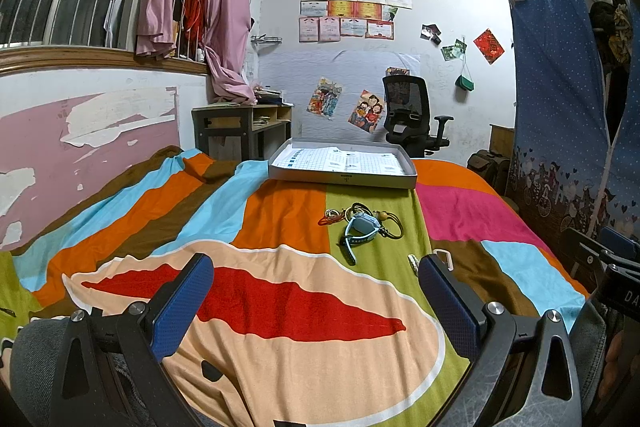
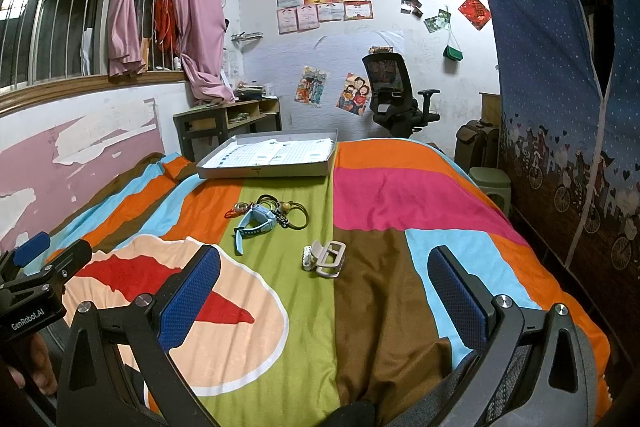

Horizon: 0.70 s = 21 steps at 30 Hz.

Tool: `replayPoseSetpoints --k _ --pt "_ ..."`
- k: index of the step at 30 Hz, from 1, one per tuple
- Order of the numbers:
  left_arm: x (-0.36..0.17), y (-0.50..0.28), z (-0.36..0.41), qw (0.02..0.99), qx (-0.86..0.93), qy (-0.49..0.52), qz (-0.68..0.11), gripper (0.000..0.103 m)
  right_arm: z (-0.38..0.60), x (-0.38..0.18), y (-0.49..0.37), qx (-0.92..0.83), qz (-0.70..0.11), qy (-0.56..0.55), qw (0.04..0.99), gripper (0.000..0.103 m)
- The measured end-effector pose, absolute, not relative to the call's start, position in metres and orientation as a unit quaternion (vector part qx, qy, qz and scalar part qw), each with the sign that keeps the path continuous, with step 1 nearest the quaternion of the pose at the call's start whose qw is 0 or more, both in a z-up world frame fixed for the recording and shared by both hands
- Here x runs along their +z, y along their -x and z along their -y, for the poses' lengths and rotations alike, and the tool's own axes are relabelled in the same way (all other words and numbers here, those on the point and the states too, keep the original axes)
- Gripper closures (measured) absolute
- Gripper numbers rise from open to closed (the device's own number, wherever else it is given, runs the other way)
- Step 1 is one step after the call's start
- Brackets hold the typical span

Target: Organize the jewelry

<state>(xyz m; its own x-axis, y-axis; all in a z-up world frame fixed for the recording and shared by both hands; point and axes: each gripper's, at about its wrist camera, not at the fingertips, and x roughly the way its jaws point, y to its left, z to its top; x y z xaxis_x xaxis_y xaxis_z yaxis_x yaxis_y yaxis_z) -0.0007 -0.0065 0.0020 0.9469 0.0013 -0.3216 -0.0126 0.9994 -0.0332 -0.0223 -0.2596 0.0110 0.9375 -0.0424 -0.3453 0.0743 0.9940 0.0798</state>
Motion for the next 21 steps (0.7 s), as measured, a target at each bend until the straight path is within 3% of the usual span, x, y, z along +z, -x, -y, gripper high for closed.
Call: replayPoseSetpoints --k 21 --pt "0.0017 0.0009 0.0065 0.986 0.005 0.016 -0.163 0.000 0.2609 0.0122 0.0240 -0.030 -0.173 -0.049 0.983 0.001"
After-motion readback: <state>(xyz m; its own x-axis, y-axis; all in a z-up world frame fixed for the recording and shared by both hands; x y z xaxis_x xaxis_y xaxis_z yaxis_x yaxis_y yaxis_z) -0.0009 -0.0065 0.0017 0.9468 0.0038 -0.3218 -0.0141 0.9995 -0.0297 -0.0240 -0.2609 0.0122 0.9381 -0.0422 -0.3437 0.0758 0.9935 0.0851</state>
